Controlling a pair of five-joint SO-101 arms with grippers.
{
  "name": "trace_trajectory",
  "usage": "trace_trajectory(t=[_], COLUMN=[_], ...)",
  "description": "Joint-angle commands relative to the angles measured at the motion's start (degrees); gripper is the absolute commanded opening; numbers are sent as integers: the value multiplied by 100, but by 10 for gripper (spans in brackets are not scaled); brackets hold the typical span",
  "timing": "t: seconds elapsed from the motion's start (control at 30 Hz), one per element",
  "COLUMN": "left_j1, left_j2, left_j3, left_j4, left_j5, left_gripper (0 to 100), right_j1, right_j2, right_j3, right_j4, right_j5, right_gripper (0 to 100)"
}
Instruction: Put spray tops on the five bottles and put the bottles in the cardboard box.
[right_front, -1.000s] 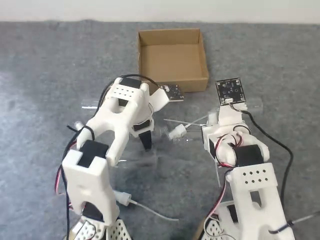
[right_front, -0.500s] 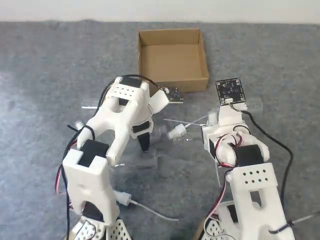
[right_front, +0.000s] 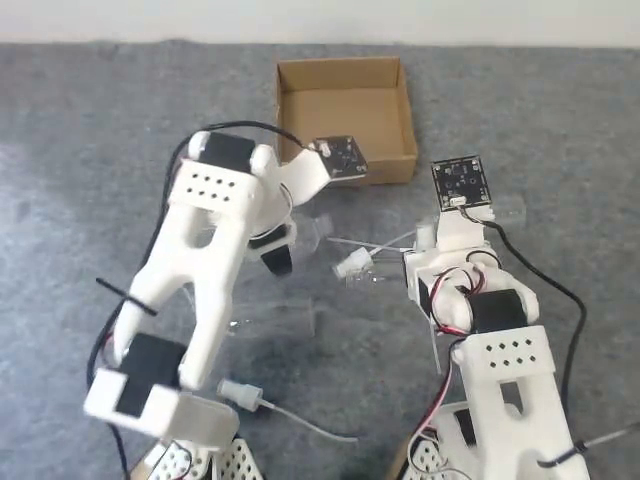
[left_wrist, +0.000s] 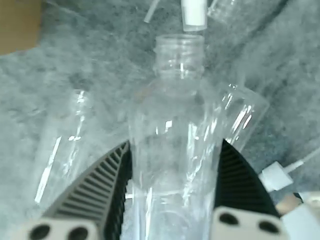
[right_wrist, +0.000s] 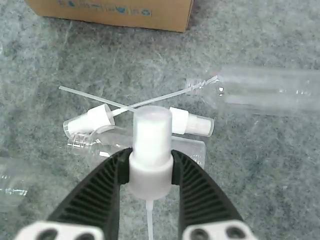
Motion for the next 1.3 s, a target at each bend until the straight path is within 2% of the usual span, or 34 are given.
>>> trace_trajectory(t=[0.0, 0.3, 0.47, 0.63, 0.83, 1.27], left_j1=[9, 9, 9, -149, -360, -334], left_j2=[-615, -1354, -2154, -2998, -3754, -6013], left_j3=[-259, -163, 409, 1323, 2440, 4224], left_j4=[79, 105, 44, -642, -1407, -2558], left_j5=[387, 976, 1064, 1565, 1626, 2919], left_gripper=[199, 199, 200, 200, 200, 200], right_j1=[66, 66, 66, 66, 66, 66], right_j2=[-189, -189, -189, -189, -189, -242], right_j3=[-79, -79, -79, -79, -79, -79], right_j4=[-127, -127, -127, -127, -127, -119], right_j5=[-44, -44, -44, -44, -44, -316], right_gripper=[7, 7, 7, 7, 7, 7])
